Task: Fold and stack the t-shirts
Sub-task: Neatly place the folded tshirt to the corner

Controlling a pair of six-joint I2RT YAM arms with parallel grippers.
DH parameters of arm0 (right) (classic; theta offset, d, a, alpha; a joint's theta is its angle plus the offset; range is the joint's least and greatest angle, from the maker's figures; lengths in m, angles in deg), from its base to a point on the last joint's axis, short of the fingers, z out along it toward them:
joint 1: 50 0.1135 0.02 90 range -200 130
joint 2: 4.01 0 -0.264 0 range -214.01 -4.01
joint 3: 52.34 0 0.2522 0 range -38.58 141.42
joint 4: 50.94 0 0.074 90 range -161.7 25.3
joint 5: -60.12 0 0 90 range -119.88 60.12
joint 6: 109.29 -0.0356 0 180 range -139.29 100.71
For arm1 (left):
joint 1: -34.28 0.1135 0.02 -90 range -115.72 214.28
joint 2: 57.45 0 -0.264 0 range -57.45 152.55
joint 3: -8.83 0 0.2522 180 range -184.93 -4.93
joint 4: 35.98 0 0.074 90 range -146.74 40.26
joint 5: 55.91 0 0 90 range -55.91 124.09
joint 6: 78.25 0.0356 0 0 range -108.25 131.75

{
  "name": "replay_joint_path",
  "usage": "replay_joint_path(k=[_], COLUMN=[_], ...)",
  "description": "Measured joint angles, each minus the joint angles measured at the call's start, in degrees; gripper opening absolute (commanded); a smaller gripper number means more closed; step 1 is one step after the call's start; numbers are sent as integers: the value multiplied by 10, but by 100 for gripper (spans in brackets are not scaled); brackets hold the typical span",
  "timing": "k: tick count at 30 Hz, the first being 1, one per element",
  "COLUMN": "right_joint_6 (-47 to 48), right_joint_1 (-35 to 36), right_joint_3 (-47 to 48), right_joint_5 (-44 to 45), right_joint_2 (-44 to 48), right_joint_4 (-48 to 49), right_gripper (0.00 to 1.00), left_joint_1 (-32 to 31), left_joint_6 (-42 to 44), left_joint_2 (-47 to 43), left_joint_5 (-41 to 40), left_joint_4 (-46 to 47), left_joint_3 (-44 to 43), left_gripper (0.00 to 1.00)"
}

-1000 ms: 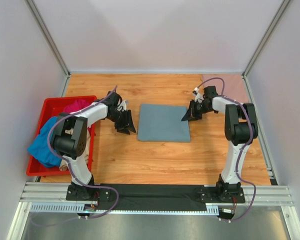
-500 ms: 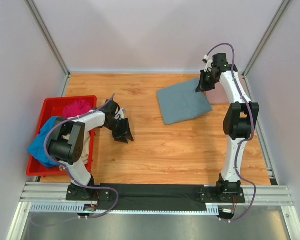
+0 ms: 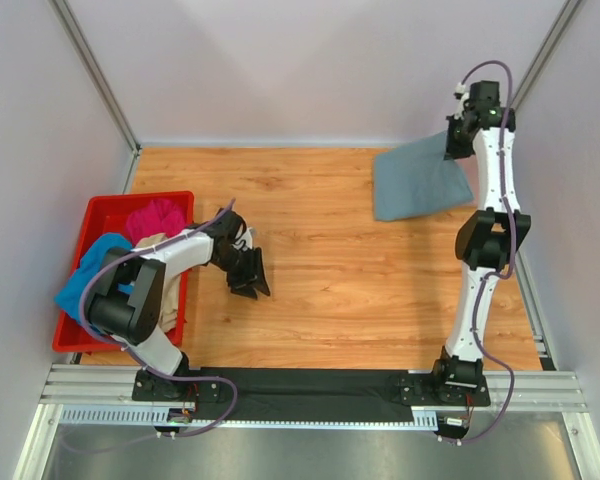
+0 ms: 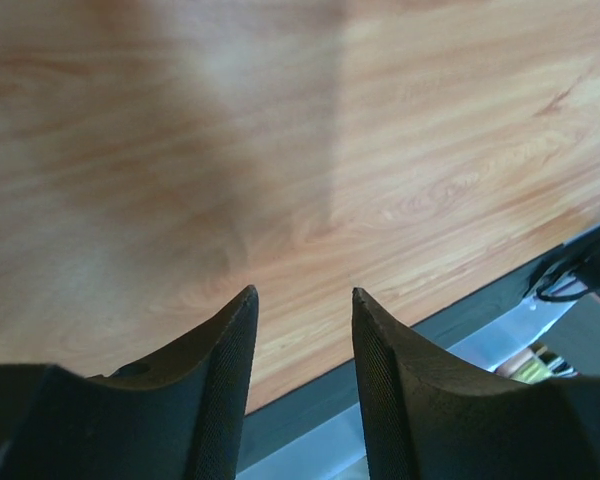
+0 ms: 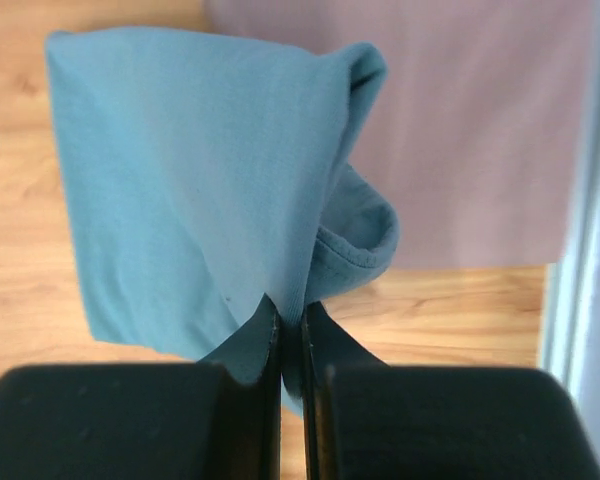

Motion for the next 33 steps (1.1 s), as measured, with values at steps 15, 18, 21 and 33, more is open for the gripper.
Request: replay_joint_path(k=[15, 18, 21, 33], right_joint_6=[2, 1, -18, -155], right_joint_1=[-127, -109, -82, 4], right_joint_3=[-107, -211, -283, -384], right_joint_5=[4, 53, 106, 313], right_joint_2=[-139, -61, 2, 269], right_joint_4=[338, 372, 373, 160], right_gripper=[76, 78, 82, 86], left_joint_1=[-104, -106, -108, -107], left_joint_6=[-29, -29, -23, 35], left_joint_2=[66, 52, 24, -186], left_joint_5=[-9, -19, -32, -71], left_joint_4=[-101, -116, -122, -131], left_joint_3=[-83, -101, -121, -133], left_gripper=[53, 53, 53, 56])
